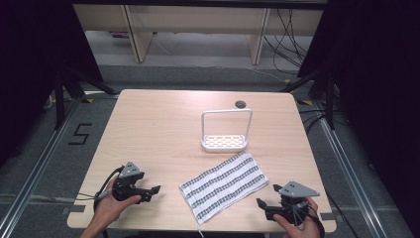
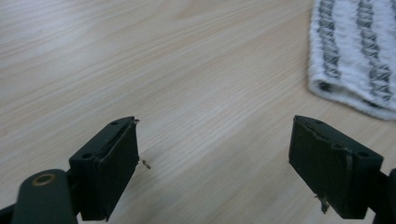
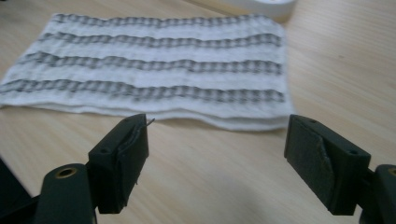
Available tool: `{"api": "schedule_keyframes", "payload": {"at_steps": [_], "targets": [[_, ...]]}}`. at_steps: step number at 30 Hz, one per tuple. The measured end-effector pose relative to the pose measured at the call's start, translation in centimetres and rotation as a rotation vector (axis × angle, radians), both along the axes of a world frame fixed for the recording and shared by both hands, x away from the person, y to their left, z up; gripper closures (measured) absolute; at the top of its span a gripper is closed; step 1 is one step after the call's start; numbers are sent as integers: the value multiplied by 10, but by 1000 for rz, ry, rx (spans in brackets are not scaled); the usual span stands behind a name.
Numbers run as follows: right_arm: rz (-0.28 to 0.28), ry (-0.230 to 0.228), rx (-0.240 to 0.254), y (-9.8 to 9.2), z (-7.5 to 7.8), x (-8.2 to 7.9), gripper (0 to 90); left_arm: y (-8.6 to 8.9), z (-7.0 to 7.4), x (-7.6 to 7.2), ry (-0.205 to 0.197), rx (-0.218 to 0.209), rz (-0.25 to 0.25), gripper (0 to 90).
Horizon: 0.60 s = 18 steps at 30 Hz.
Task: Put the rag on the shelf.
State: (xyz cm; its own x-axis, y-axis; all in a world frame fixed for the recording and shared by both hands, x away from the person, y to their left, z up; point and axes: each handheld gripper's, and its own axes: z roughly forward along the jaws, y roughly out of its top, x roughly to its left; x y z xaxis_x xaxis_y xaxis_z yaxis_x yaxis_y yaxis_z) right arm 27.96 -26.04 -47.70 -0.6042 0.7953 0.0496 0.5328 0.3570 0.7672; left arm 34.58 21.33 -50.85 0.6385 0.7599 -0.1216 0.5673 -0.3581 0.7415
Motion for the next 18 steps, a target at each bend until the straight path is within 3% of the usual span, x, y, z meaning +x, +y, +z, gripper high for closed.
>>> {"api": "schedule_keyframes", "payload": {"at_steps": [2, 11, 12, 17, 18], "targets": [[64, -29, 4, 17, 2, -4, 245, -10, 2, 1, 2, 3, -25, 154], [214, -46, -4, 64, 2, -14, 280, -31, 3, 7, 15, 3, -77, 200], [264, -47, -18, 76, 0, -14, 284, -33, 4, 8, 13, 10, -80, 219], [307, -32, -21, 96, -3, -16, 298, -41, 7, 13, 25, -2, -113, 253], [331, -38, -26, 104, -5, -17, 302, -46, 7, 13, 34, -26, -104, 267]]}}
